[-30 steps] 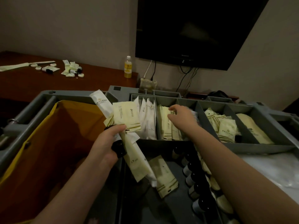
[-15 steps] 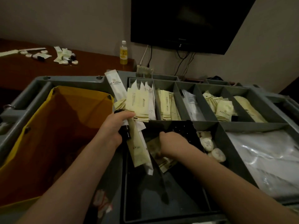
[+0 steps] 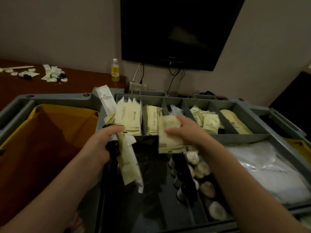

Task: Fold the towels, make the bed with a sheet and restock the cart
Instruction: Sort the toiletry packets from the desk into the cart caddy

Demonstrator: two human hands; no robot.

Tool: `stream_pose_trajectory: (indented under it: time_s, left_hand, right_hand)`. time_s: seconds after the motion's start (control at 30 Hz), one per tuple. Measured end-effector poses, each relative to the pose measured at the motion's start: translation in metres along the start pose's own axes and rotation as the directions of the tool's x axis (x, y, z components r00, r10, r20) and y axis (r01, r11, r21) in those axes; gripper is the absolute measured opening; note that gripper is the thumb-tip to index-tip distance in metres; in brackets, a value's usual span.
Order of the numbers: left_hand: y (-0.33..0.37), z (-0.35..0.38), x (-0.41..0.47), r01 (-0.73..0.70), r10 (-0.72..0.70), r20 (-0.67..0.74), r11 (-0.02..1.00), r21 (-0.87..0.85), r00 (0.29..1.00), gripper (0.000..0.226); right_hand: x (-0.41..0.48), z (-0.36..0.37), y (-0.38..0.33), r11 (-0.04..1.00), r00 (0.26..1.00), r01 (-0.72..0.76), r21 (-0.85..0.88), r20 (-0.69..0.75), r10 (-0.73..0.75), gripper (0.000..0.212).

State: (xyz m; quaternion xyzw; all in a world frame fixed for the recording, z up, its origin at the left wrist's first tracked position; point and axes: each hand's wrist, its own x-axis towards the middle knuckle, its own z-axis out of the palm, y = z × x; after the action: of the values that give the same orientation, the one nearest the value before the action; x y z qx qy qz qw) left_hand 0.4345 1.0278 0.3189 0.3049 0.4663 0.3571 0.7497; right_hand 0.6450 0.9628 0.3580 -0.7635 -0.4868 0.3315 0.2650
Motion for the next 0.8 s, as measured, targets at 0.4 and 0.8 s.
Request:
stream_pose_trajectory:
  time_s: [0.4, 0.8]
  left_hand:
    - [-0.023, 0.081, -0.026, -0.028, 0.028, 0.017, 1.000, -0.008, 0.999, 0.015]
    - [-0.085, 0.189, -0.047, -0.072, 0.072, 0.024, 0.997, 0.008, 0.997, 0.026]
  right_hand:
    - [0.066, -0.120, 0.106, 0.975, 0.843, -0.213, -0.066, -0.518, 0.149, 0.071]
    - [-0.008, -0.069, 0.096, 0.820, 0.938, 0.327, 0.471, -0.052, -0.344, 0.044]
